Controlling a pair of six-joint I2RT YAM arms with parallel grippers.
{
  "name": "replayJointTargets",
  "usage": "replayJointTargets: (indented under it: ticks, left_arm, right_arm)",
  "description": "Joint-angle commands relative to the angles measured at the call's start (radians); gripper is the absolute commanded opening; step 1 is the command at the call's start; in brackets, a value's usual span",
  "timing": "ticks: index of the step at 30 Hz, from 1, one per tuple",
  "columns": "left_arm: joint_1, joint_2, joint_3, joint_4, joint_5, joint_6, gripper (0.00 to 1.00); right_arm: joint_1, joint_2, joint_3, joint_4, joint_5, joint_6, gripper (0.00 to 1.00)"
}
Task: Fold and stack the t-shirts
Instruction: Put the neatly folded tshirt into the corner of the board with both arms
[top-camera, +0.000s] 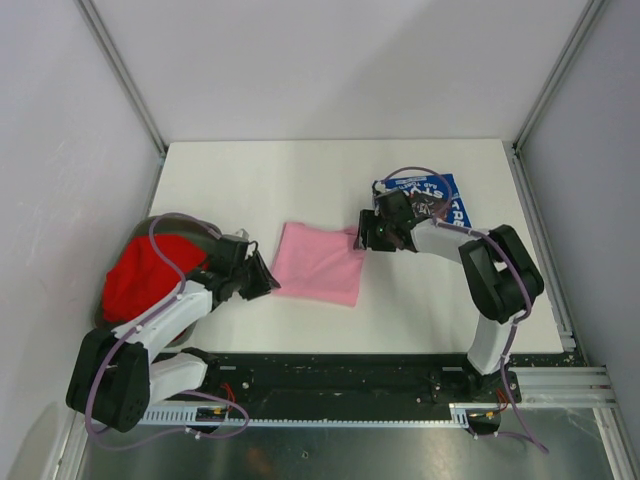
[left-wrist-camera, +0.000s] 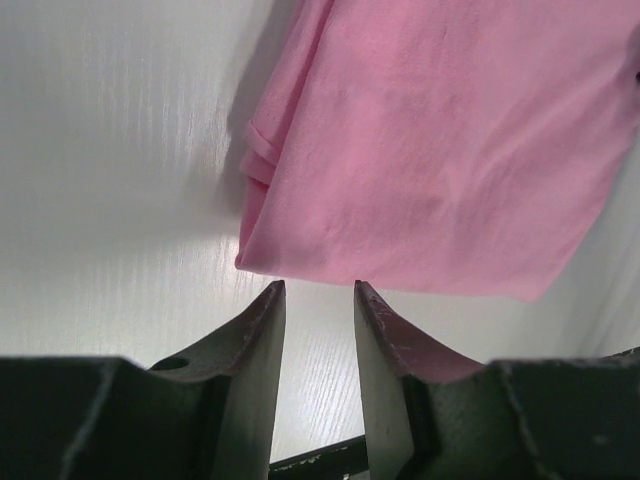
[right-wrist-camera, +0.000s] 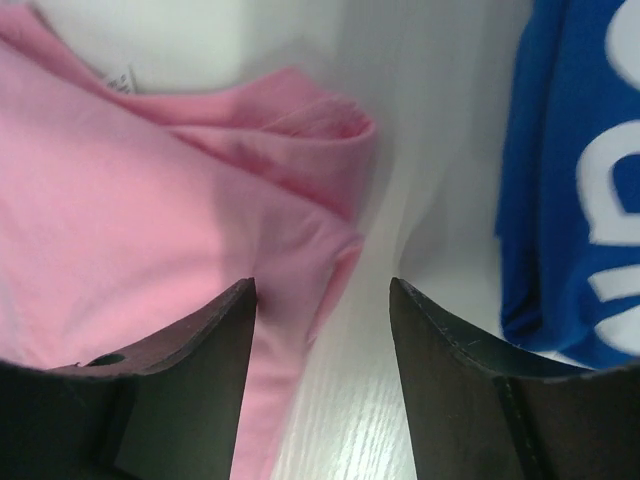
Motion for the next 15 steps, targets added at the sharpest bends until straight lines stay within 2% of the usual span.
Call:
replayJointTargets:
  ticks: [1,10,15]
  left_arm:
    - [0.012,-0.016,-0.008,0.024,0.002,-0.008,0.39]
    - [0.021,0.011,-0.013,0.035,-0.003,-0.004,0.39]
    - [0.035,0.034,-0.019,0.042,-0.02,-0.008,0.45]
  right_arm:
    - [-0.053,0.048,0.009,0.121,-0.059,-0.04,0.61]
    - [-0.058,0.15,0.097,0.126,-0.107,-0.077,0.61]
    - [-0.052,0.168,0.105,0.13,-0.12,-0.083,0.61]
